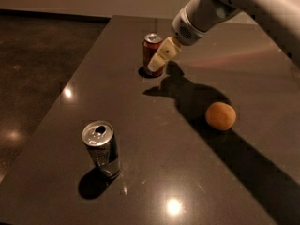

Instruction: Pick coke can

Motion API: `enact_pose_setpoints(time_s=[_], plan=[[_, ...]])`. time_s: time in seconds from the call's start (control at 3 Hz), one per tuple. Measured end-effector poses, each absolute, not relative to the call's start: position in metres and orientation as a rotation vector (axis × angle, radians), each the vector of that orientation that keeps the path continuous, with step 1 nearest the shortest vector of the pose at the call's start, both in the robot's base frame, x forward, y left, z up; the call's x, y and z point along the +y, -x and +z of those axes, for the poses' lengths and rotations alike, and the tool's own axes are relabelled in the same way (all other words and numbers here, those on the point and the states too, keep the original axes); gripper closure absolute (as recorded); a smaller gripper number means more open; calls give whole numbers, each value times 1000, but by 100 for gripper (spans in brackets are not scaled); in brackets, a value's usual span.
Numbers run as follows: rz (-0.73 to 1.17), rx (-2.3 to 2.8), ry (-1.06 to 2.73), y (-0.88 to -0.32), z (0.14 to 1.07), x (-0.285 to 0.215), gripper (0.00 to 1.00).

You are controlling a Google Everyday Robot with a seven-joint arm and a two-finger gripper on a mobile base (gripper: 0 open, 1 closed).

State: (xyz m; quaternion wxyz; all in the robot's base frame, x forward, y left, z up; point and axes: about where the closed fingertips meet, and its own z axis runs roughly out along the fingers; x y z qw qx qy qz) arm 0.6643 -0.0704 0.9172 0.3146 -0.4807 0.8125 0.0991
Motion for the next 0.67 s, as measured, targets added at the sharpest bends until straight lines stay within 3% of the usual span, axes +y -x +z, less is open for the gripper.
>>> enact_pose_setpoints(time_s=[0.33,0.67], plan=[[293,2127,1266,-671,913,-49,0],[310,2132,1273,-679,909,-35,18]])
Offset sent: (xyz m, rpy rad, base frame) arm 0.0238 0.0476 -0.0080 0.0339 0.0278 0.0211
